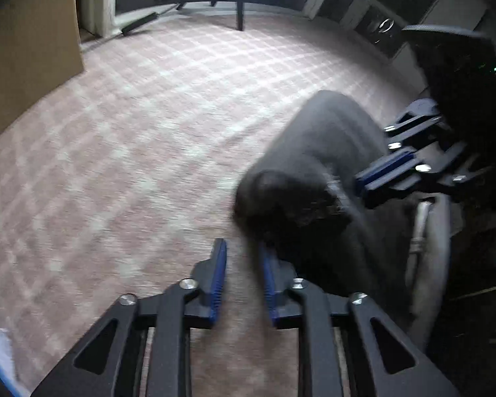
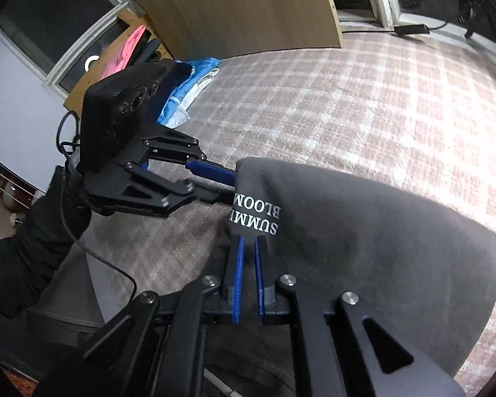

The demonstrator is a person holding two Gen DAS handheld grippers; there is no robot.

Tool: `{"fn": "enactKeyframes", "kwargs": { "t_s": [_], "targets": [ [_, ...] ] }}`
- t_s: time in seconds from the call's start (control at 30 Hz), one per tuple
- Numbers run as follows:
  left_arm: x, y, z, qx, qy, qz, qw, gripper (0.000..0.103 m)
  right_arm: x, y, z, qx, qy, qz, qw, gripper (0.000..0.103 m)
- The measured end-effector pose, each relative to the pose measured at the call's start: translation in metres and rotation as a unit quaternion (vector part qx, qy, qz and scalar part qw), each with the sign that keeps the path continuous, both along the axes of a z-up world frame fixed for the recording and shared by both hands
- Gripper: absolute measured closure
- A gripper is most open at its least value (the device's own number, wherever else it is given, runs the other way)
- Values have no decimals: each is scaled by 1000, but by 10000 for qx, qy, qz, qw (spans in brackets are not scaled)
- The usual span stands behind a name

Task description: Fold clothes

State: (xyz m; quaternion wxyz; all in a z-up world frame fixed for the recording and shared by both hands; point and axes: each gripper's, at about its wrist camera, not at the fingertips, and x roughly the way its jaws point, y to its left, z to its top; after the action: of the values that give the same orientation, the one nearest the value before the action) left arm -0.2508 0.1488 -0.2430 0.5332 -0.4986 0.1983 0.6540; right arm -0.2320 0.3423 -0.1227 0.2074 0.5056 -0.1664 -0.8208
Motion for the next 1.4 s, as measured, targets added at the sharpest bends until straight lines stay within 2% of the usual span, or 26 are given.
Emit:
{"fn": "enactKeyframes", "kwargs": {
  "t_s": [0.1, 0.27, 0.37, 0.5, 0.6, 0.7, 0.83, 0.93, 1.07, 1.13, 1.2, 1.27, 1.33, 1.37, 1.4],
  "targets": [
    [10, 11, -3, -54, 169, -230, 9996, 103, -5, -3, -6, -5, -100, -31, 9999, 96],
    [10, 14, 0, 195, 44, -260, 9995, 103, -8, -4, -12, 33, -179, -102, 9998, 96],
    [9, 18, -2, 186, -13, -382, 9991, 103, -10, -5, -12, 42, -193, -123, 9997, 96],
    [8, 25, 0, 439, -98, -492, 9978, 103, -10, -4, -13, -47, -231, -143, 9996, 96],
    [-6, 26, -5, 566, -108, -206, 9981, 103, -12, -9, -19, 12, -339, -55, 9994, 96],
    [-20, 18, -12, 754, -426, 145, 9961, 101, -15, -15, -34, 26, -501, 18, 9987, 95],
    [-22, 15, -9, 803, -383, 196, 9958, 101, -15, -14, -39, -89, -563, 4, 9984, 96],
    [-28, 8, -9, 640, -478, 186, 9966, 101, -12, -11, -32, -115, -628, 133, 9979, 96],
    [-30, -11, 12, 382, -125, 376, 9985, 103, -1, 22, 5, -137, -122, -266, 9995, 96],
    [-28, -18, 30, 621, -117, 496, 9968, 103, -4, 41, 14, -93, 20, -586, 9982, 96],
    [-16, -7, 45, 899, -43, 359, 9953, 103, -11, 50, 15, -4, 55, -752, 9972, 95],
    [-9, 12, 38, 798, 88, 230, 9965, 95, -22, 45, 8, 26, 73, -723, 9974, 95],
    [-8, 30, 21, 515, 154, 203, 9983, 96, -31, 36, -6, 224, 18, -696, 9973, 96],
    [-13, 37, 5, 250, 64, 276, 9993, 101, -39, 28, -25, 643, -172, -627, 9958, 97],
    [-17, 37, 0, 222, -36, 359, 9991, 101, -38, 27, -30, 718, -176, -610, 9954, 99]
  ]
}}
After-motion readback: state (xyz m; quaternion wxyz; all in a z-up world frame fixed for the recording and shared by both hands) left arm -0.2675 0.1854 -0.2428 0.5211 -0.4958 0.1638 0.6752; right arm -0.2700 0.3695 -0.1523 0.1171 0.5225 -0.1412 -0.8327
